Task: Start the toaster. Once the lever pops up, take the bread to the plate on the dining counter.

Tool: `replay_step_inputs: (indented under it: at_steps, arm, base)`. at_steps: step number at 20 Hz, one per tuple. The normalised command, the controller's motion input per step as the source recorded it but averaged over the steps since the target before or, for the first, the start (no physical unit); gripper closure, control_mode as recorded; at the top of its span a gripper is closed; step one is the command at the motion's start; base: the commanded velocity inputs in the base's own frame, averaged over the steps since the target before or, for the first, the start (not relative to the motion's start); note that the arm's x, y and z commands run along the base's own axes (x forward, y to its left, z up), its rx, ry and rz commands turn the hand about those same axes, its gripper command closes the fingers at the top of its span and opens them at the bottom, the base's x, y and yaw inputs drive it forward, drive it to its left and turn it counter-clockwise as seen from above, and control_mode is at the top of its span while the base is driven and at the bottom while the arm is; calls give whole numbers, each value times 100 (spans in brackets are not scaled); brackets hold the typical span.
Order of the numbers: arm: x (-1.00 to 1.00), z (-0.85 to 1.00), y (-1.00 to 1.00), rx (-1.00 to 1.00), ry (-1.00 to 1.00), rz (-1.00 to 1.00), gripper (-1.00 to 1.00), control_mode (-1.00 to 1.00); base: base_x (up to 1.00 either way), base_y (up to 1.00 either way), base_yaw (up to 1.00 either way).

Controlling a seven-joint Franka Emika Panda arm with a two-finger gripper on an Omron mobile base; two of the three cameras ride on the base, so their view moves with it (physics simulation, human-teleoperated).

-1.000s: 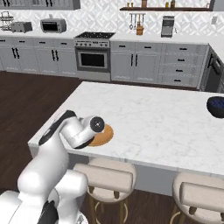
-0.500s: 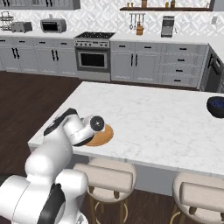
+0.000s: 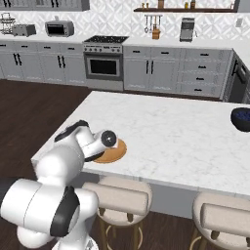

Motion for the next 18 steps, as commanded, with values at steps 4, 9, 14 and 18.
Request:
replay_step_inputs:
  at_steps: [4, 9, 14, 18]
  arm:
    - [25, -21, -2, -2, -1, 0, 100, -100]
    - [39, -17, -5, -1, 0, 0, 100, -100]
    - [-10, -35, -2, -3, -4, 0, -100, -100]
    - [-41, -31, -11, -4, -10, 0, -100, -100]
  base:
    - [0, 0, 0]
    - [0, 0, 0]
    - [0, 0, 0]
    - [0, 0, 0]
